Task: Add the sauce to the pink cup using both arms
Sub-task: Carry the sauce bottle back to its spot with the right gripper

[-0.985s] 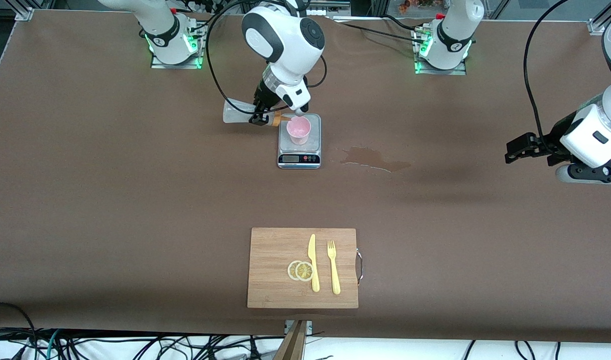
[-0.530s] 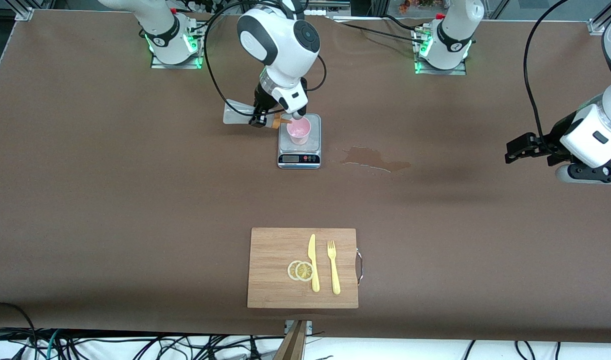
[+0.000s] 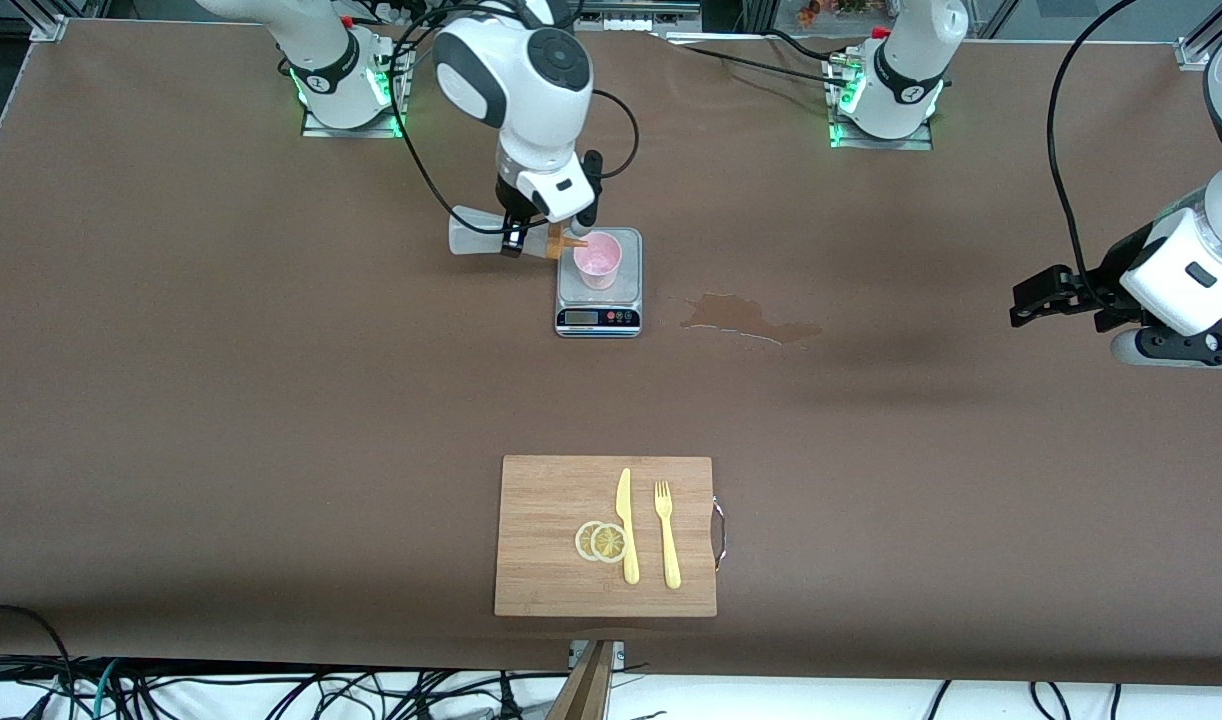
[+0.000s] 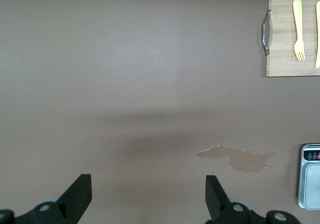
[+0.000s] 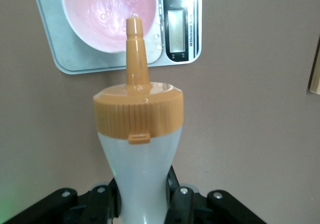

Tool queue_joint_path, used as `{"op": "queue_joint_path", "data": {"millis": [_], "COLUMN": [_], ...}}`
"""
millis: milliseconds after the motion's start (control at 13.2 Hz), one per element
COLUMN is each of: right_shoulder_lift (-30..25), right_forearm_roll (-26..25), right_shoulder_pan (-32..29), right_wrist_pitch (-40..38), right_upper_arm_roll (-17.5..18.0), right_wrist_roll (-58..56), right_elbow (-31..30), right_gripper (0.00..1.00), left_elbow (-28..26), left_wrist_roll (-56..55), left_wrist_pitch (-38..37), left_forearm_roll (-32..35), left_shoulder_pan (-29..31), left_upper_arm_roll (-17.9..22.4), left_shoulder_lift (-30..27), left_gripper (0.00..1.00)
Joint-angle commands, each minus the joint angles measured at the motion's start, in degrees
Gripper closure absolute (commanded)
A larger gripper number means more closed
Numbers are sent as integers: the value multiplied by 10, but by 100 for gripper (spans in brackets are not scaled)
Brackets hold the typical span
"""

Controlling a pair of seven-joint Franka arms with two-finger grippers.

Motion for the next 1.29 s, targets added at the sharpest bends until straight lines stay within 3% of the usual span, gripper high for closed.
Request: {"op": "queue_joint_path", "data": {"millis": [0,152,379,606,1061,1212], "right_shoulder_lift": [-49,-61,-91,-120,-118,-113], "right_forearm_roll": [31,37,116,216,409,450], "right_shoulder_pan": [0,-1,-1,-1,-2,-7], "right_wrist_pitch": [36,50,51,41,-23,-52], "right_upper_arm_roll": [-6,-13,-46,-119,-277,-337], "right_wrist_roll": [-3,-9,-86,-218,-462,-565], "right_elbow": [-51,-52,-52,-49,-28,-26], "right_gripper": [84,84,84,82,82,82], "left_elbow": [10,10,10,10,10,10], "left_wrist_roll": [11,11,11,11,11,11], "left_wrist_pitch": [-10,-10,-10,-10,-10,-10], "left_forearm_roll": [-6,-6,-6,-6,-6,-6], "left_shoulder_pan": [5,5,5,5,5,4], "left_upper_arm_roll": [-2,-2,-1,-1,-2,-2], "left_shoulder_lift": [2,2,2,2,2,2], "left_gripper": [0,0,0,0,0,0]}}
